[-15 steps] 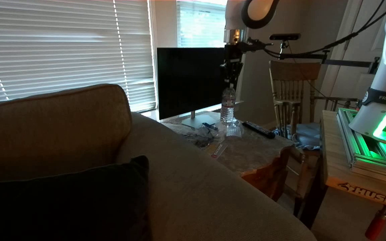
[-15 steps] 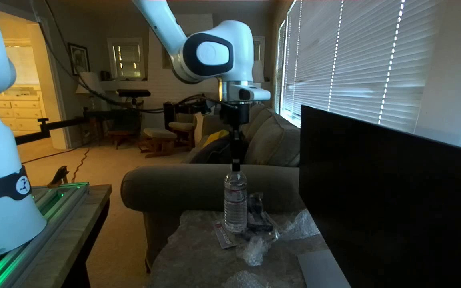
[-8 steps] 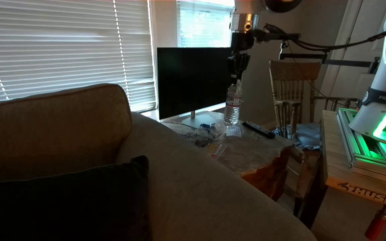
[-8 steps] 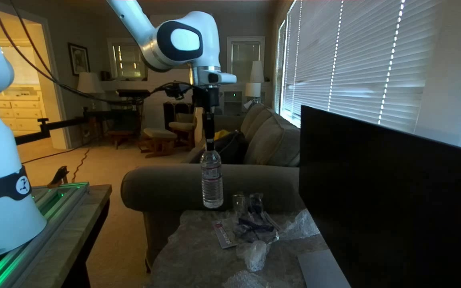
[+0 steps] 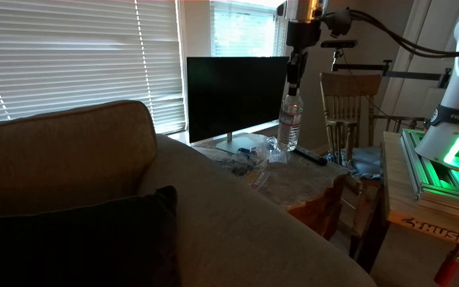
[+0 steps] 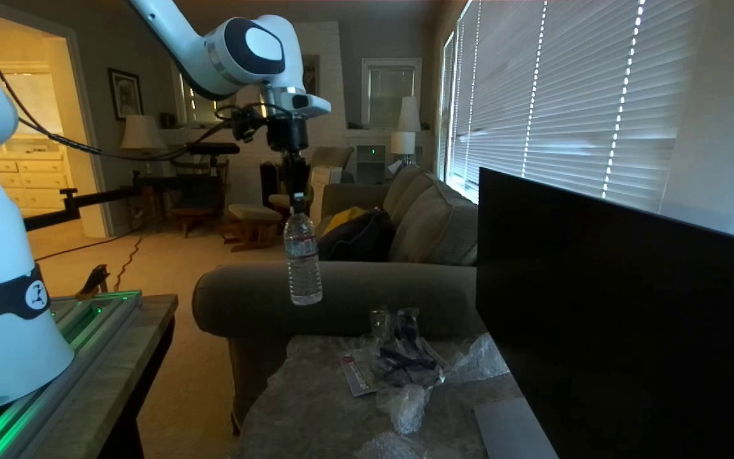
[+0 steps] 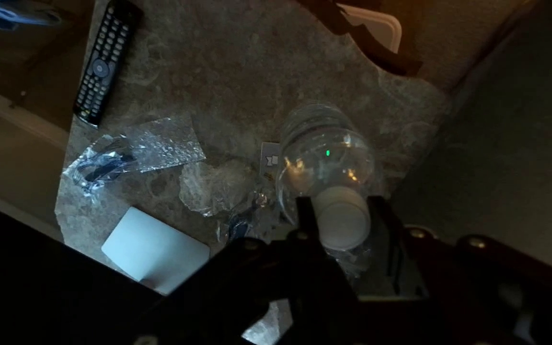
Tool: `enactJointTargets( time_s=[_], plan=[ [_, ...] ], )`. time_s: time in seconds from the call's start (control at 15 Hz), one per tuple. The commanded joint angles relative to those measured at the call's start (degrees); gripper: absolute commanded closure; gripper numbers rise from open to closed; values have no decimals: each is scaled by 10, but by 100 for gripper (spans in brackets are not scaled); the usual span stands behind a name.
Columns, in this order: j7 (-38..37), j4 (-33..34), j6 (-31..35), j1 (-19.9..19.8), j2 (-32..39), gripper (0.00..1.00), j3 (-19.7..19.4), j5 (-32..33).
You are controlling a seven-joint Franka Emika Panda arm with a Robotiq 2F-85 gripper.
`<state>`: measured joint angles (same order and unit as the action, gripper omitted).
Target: Put the water bottle on the armrest of the couch
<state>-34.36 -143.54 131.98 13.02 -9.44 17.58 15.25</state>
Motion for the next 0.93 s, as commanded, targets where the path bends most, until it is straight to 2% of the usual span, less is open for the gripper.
enactJointTargets(
  time_s=[0.0,0.2,0.33,0.53,0.6,0.87],
  plan=[
    [0,34,-95,23,-22,92,39,8],
    [22,88,-178,39,-6,92,58,-3],
    [27,118,-211,46,4,92,66,-1],
    [53,151,-200,56,19,92,65,-30],
    [27,116,-189,51,-2,69,66,-9],
    [37,136,-190,55,12,69,65,-16]
  ],
)
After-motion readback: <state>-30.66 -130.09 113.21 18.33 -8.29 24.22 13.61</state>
